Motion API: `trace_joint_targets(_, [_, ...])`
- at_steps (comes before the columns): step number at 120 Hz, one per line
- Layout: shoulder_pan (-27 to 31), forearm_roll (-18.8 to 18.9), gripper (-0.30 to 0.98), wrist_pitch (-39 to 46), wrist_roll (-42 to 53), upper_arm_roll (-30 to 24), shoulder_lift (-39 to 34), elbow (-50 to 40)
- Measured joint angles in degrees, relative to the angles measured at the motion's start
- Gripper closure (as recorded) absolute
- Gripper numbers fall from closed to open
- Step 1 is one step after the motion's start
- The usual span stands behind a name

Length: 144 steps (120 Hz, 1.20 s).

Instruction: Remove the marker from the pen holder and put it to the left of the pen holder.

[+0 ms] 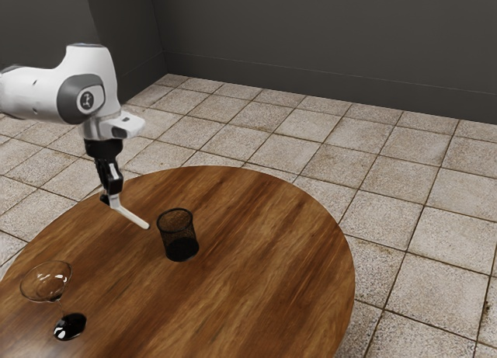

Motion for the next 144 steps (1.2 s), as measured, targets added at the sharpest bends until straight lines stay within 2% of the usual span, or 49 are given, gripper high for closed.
trace_joint_targets(49, [4.3, 0.3, 0.78, 1.3, -0.6, 0.1, 6.1, 0.0])
trace_joint_targets(72, [5.3, -0.2, 0.38, 1.1, -0.4, 0.2, 6.4, -0.7])
trace_joint_targets(88, [6.0, -0.4, 0.2, 1.0, -0.2, 0.0, 5.0, -0.8])
trace_joint_targets(113, [5.1, -0.8, 0.08, 0.8, -0.2, -3.4, 1.5, 1.3])
trace_joint_targets(130, [5.8, -0.9, 0.04, -0.7, -0.1, -8.9, 1.2, 8.6])
trace_joint_targets(144, [2.1, -0.4, 0.02, -3.6, -0.1, -10.7, 2.2, 16.5])
